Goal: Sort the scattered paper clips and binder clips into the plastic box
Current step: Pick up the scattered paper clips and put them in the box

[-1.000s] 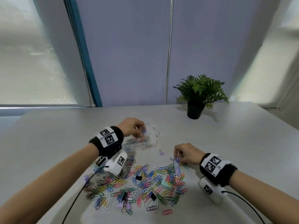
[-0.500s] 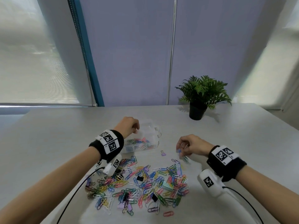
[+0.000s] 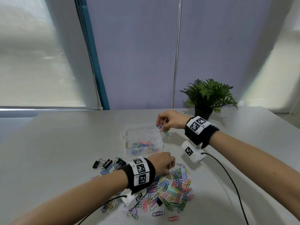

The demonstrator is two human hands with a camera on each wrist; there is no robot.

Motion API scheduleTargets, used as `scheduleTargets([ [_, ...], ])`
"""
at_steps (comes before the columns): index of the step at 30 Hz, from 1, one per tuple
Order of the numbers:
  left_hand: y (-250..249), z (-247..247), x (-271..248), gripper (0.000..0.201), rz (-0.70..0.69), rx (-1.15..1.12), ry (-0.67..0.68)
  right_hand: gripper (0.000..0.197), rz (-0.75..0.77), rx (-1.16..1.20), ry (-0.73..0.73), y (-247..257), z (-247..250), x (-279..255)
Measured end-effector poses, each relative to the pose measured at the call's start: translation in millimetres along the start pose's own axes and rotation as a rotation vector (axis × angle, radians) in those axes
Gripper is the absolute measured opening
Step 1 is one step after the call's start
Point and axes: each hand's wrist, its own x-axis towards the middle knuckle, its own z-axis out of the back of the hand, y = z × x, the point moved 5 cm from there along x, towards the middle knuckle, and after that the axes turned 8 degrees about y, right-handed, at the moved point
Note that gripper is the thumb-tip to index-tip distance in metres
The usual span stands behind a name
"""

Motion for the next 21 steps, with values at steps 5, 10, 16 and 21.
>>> scheduleTargets([
  [5,-2.8,-5.8,3.3,0.018,0.016,0.003,-0.006,0.020,0.067,-0.063,-0.024,16.0,-6.8,24.1],
  [10,-2.9,-8.4,-2.1,0.013,0.007,-0.008,-0.015,0.020,0.090,-0.136,-0.024,14.8,-23.9,39.8],
  [16,-1.3,0.1,-11.4,0.012,-0.046,-0.082,-0.056,0.022,0.066,-0.211,0.017,2.3,-36.6,39.3],
  [21,25.5,19.0,-28.0,0.015,-0.046,-0.266,-0.154,0.023,0.028,-0.277,-0.026,-22.6,-22.6,7.6],
])
